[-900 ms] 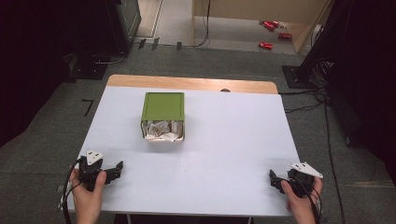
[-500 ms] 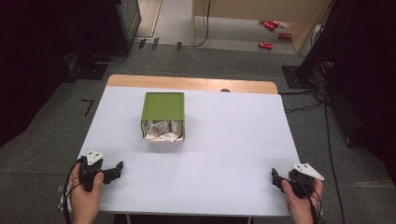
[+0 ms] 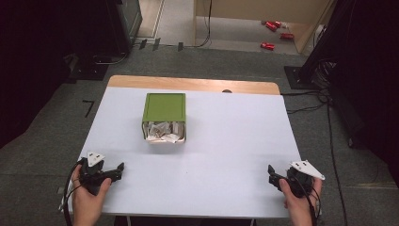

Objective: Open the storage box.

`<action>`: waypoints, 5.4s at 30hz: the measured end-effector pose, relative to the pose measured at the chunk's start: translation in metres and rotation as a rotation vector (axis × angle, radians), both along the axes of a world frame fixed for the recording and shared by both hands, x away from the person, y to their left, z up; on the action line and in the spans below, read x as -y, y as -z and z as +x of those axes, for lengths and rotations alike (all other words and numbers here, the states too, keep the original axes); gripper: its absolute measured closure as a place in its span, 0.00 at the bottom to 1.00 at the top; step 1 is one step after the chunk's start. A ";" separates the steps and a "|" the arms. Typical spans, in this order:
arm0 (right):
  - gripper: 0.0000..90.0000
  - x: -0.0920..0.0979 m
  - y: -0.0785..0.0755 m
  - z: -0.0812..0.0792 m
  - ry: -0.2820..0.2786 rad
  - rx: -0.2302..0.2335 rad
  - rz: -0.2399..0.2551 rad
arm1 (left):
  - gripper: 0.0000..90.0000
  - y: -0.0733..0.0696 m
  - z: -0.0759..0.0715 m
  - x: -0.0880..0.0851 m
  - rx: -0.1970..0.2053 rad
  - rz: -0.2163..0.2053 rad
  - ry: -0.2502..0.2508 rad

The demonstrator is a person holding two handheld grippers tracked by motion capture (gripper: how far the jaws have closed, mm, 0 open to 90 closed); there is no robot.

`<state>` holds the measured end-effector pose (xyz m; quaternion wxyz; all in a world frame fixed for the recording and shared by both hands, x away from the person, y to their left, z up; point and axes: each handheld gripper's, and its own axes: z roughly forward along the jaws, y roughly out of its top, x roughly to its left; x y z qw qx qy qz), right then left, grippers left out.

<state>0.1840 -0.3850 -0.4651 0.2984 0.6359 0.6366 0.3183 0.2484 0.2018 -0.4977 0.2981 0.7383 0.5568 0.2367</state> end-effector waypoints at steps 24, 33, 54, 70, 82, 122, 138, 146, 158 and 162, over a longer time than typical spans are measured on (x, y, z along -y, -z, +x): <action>0.15 -0.062 -0.043 0.024 -0.124 0.061 0.005 | 0.12 0.000 0.000 0.000 -0.002 0.002 0.001; 0.15 -0.087 -0.051 0.035 -0.169 0.089 0.011 | 0.12 0.000 0.000 0.000 -0.002 0.001 0.001; 0.15 -0.140 -0.057 0.056 -0.262 0.102 0.024 | 0.12 0.000 0.000 0.000 -0.002 -0.001 0.000; 0.15 -0.170 -0.053 0.070 -0.309 0.092 0.030 | 0.12 0.000 0.000 0.000 -0.002 -0.002 0.000; 0.15 -0.189 -0.054 0.076 -0.329 0.097 0.069 | 0.12 0.000 0.000 0.000 -0.001 -0.002 -0.001; 0.37 -0.242 -0.044 0.098 -0.341 0.098 0.073 | 0.12 0.000 0.000 0.000 -0.001 -0.003 -0.002; 0.76 -0.260 -0.024 0.114 -0.348 0.104 0.133 | 0.12 0.000 0.000 0.000 -0.001 -0.003 -0.001; 0.79 -0.267 -0.010 0.123 -0.298 0.053 0.122 | 0.12 0.000 0.000 0.000 -0.002 -0.003 0.000; 0.81 -0.276 -0.005 0.134 -0.230 0.006 0.158 | 0.12 0.000 0.000 0.000 -0.002 -0.003 0.000; 0.80 -0.280 -0.003 0.137 -0.211 0.009 0.133 | 0.12 0.000 0.000 0.000 -0.002 -0.003 -0.001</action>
